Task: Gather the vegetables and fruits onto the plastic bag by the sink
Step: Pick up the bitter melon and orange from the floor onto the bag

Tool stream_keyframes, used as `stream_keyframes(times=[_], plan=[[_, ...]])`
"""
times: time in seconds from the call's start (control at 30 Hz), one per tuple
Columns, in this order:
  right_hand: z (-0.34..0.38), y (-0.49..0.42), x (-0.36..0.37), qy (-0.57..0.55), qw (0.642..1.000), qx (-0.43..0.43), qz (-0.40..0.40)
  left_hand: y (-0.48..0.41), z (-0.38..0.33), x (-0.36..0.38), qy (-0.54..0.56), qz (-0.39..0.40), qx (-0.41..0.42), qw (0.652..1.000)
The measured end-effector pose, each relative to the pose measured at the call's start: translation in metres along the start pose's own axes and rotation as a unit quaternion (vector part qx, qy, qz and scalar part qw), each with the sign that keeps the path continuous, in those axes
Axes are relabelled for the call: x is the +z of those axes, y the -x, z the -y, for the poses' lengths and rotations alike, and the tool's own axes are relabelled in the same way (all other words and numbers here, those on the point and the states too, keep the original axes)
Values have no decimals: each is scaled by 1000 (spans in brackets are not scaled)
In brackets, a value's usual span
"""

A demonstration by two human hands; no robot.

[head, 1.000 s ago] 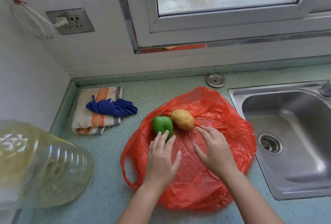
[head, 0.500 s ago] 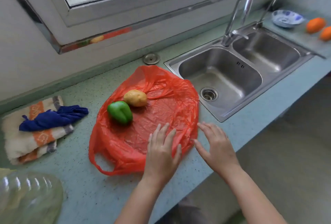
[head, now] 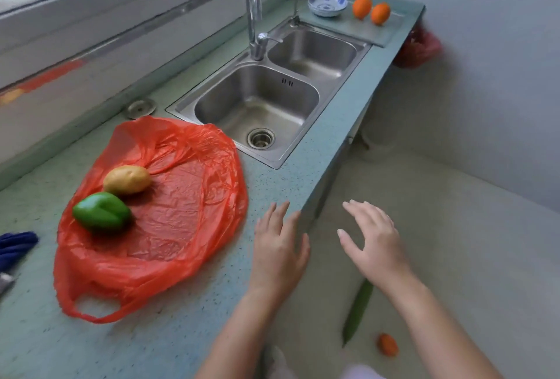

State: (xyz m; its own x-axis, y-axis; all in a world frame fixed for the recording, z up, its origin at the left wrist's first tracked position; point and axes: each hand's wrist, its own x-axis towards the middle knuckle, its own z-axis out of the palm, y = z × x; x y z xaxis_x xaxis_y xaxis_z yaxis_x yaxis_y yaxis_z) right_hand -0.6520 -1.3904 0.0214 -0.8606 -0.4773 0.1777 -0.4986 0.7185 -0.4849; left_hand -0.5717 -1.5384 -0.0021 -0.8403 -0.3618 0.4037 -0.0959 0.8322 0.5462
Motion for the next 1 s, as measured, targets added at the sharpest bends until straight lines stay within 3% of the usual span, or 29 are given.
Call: stream_keyframes(times=[0.43,0.73,1.0], plan=[[-157,64,-95,21,996,66,-53,5,-155,106,6,85,82,993],[-275,102,-148,55,997,-3,45,65,-250,176,-4,77,-28,997],[-310,100,-124,22,996,-12,85,88,-246,205,8,105,-130,986]])
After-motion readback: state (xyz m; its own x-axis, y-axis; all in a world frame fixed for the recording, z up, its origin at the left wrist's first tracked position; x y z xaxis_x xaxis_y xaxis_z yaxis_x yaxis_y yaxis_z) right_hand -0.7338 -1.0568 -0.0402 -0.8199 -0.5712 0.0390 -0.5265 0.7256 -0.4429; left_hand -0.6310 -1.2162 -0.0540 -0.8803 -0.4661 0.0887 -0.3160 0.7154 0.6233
